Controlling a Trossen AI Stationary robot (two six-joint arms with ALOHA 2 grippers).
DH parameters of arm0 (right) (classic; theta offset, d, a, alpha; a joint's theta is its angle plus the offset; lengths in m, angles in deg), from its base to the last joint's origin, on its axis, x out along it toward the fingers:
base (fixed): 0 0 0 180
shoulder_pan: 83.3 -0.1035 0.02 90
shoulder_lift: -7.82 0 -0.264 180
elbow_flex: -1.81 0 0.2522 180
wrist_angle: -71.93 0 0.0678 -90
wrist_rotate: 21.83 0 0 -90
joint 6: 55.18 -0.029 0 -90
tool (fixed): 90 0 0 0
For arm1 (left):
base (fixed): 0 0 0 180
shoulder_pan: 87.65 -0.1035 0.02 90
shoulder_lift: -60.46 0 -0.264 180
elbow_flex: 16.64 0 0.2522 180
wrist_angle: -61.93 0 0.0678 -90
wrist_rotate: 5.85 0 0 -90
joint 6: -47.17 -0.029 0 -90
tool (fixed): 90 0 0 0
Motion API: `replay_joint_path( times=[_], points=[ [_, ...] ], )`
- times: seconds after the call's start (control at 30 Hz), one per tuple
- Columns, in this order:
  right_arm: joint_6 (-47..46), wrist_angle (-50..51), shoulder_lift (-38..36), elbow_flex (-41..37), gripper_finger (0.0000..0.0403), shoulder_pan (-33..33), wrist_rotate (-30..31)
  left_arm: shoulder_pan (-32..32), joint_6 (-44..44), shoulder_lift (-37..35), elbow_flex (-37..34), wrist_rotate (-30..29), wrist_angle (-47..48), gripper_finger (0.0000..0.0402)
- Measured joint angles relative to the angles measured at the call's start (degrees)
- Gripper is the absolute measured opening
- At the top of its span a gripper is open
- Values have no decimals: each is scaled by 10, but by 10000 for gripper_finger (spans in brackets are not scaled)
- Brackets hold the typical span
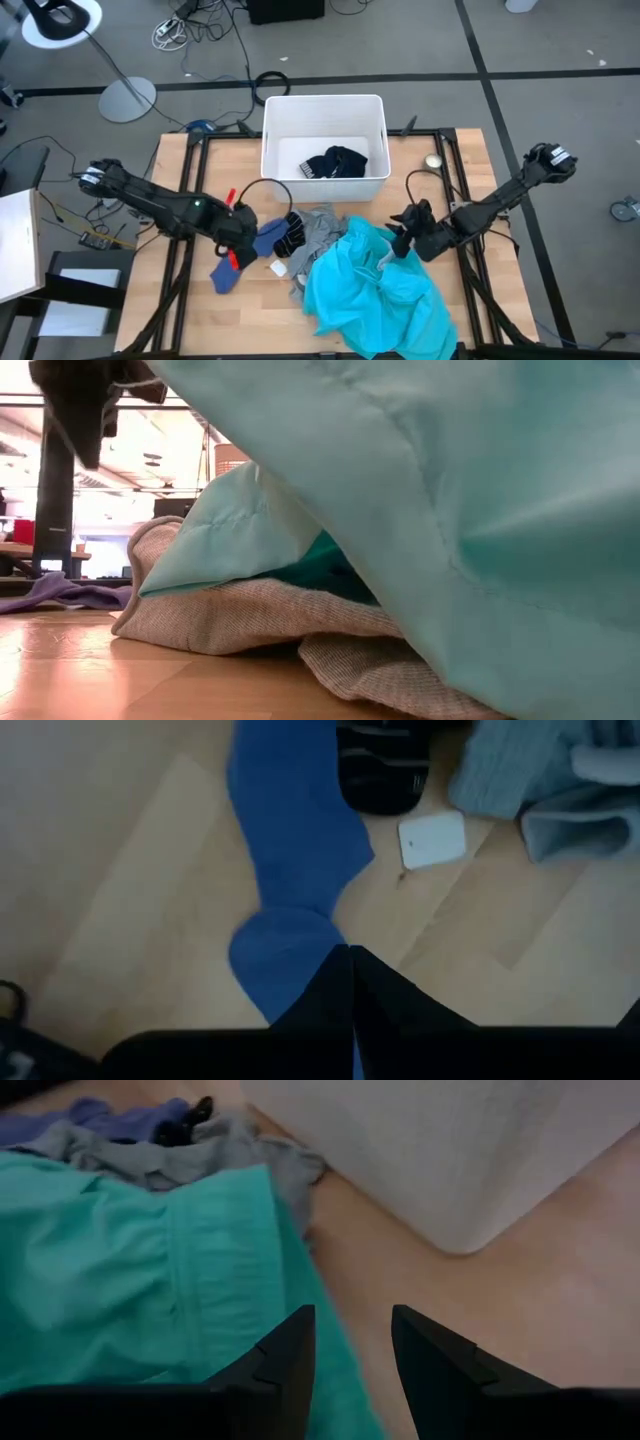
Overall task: Sort clothes
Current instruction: Put the bottom blue sock into the white bin
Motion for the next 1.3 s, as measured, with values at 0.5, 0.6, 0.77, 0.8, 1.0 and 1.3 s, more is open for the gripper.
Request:
replay_joint_path(
  times=[0.5, 0.6, 0.77, 0.8, 1.0, 1.3],
  points=[
    [63, -175, 0, -58, 135, -34, -4, 11, 19, 10, -96, -41, -7, 106],
    [74, -185, 0, -58, 135, -34, -4, 15, 0, 10, -141, -45, -43, 148],
    [77, -187, 0, -58, 135, -34, -4, 19, 58, 10, -217, 22, -137, 183],
    [81, -187, 0, -58, 135, -34, -4, 24, 65, 10, -234, 27, -172, 185],
    [105, -190, 0, -58, 135, -33, 2, 35, 112, 14, -299, 32, -264, 154],
    [121, -197, 0, -58, 135, -33, 3, 35, 85, 15, -207, 49, -122, 5]
  ],
)
